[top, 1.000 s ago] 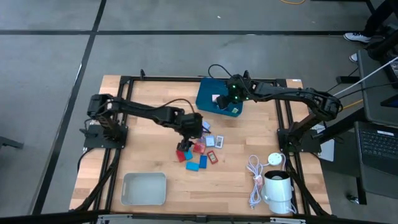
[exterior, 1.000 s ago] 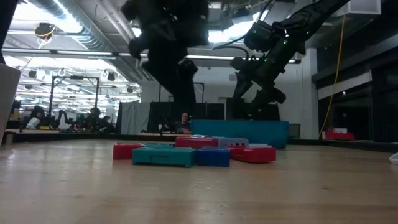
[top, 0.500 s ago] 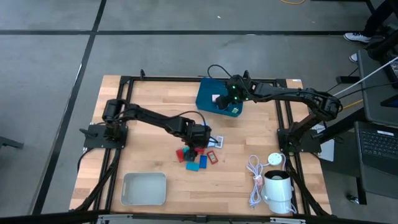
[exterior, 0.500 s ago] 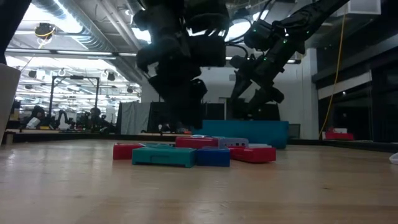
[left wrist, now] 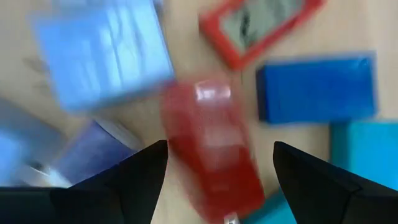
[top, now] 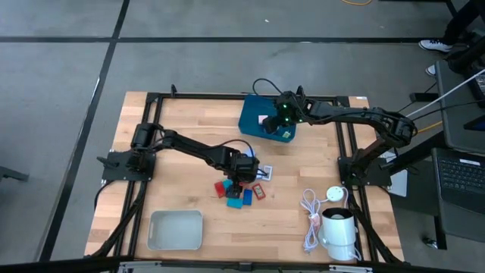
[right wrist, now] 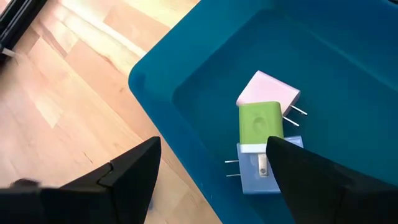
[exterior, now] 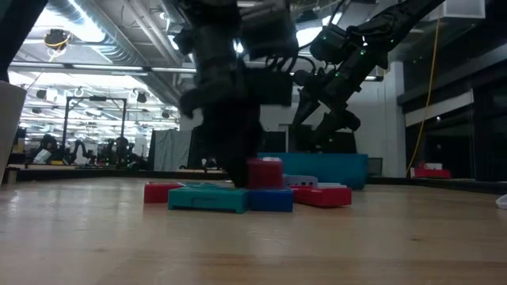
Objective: Pick & Place Office items
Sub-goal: Put the red charger adapter into the blue bin
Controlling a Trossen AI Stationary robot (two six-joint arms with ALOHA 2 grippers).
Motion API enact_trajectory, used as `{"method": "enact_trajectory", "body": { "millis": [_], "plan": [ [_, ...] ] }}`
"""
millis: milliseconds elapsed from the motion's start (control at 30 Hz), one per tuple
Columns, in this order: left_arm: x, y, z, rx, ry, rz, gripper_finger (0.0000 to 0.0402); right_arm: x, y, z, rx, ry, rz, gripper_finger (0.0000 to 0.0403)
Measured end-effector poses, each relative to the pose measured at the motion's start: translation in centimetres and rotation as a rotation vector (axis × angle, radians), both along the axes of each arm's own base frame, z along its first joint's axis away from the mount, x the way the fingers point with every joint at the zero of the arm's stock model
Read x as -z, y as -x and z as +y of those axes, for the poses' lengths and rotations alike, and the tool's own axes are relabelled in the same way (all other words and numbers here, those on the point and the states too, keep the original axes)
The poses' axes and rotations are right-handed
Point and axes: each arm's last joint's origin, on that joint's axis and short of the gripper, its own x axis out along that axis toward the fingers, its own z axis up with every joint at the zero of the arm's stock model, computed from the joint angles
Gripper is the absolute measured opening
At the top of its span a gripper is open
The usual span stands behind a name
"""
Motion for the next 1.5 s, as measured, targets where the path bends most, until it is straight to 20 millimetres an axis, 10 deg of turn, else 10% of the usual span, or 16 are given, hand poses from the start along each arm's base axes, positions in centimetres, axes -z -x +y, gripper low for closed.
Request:
{"method": "enact_trajectory", "body": {
  "millis": [433,800,933,1267,1500],
  "plan": [
    [0.2,-0.3,0.3,-0.023,0.013,-0.017,0.0276,-0.1,-0.1,0.0,0.001,0.004,-0.010,0.0297],
    [-0.1,-1.1,2.0,-0.146,0.137,-0.073,0.0117,-0.1,-0.1,0.0,0.003,0.002,-0.011,0.0297],
    [-0.4,-1.5,2.9,-0.181,0.224,-0.100,0.0116,-0.4,-0.4,-0.1,-0.005,-0.004,-0.074,0.0297],
    [-1.8,-1.9,5.5,-0.217,0.291,-0.148,0.0116,-10.9,-0.8,-1.0,-0.123,0.187,-0.406,0.0297],
    [-6.7,-3.1,9.2,-0.258,0.312,-0.337,0.0116,-19.8,4.8,0.9,-0.222,0.443,-0.406,0.0297]
  ]
}}
